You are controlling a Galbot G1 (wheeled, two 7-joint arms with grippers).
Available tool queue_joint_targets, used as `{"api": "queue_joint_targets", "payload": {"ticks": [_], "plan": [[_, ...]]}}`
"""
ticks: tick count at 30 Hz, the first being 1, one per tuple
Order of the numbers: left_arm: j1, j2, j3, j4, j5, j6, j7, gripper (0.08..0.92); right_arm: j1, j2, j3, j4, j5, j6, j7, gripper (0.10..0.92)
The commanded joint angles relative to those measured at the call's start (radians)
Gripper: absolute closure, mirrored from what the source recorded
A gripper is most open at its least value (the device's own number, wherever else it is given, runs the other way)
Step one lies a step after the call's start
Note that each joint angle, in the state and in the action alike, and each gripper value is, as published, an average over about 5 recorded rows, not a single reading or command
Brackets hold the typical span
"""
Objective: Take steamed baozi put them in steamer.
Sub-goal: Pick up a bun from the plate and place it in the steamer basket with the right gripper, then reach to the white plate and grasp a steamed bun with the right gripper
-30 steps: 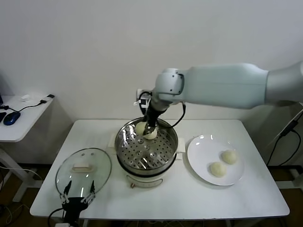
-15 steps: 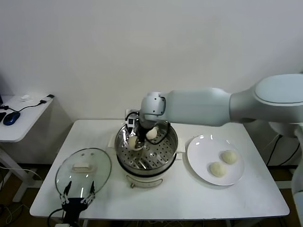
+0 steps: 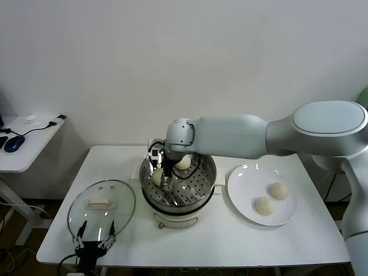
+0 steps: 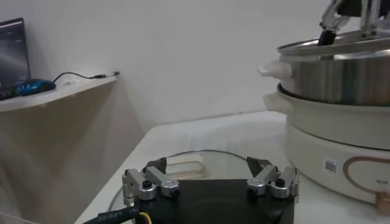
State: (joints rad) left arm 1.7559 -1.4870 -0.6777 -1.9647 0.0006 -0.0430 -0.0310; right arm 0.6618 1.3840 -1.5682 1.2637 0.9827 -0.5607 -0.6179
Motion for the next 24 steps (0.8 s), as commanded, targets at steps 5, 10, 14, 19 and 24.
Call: {"api": "queue_joint_targets", "payload": {"ticks": [5,10,14,19,24], "plan": [[0.000,-0.003,0.007,-0.004,0.008,0.004,0.001,0.177,0.304,-0.246,-0.084,0.048,-0.060,0.233,-0.360,0.203],[0.000,-0.002,0.005,-0.006,0.009,0.005,0.002,0.177,0.450,-0.435,-0.241,0.131,-0.165,0.298,-0.451,0.203],[-0.004,0.000,-0.001,-0.008,0.002,0.006,0.001,0.177,0.502,-0.576,-0.390,0.236,-0.277,0.317,-0.454,0.203],[-0.009,-0.002,-0.006,-0.010,0.000,0.009,0.002,0.177,0.403,-0.705,-0.458,0.273,-0.393,0.305,-0.401,0.203],[-0.002,-0.005,-0.008,-0.010,0.002,0.009,0.001,0.177,0.218,-0.749,-0.382,0.232,-0.461,0.276,-0.349,0.203]]}}
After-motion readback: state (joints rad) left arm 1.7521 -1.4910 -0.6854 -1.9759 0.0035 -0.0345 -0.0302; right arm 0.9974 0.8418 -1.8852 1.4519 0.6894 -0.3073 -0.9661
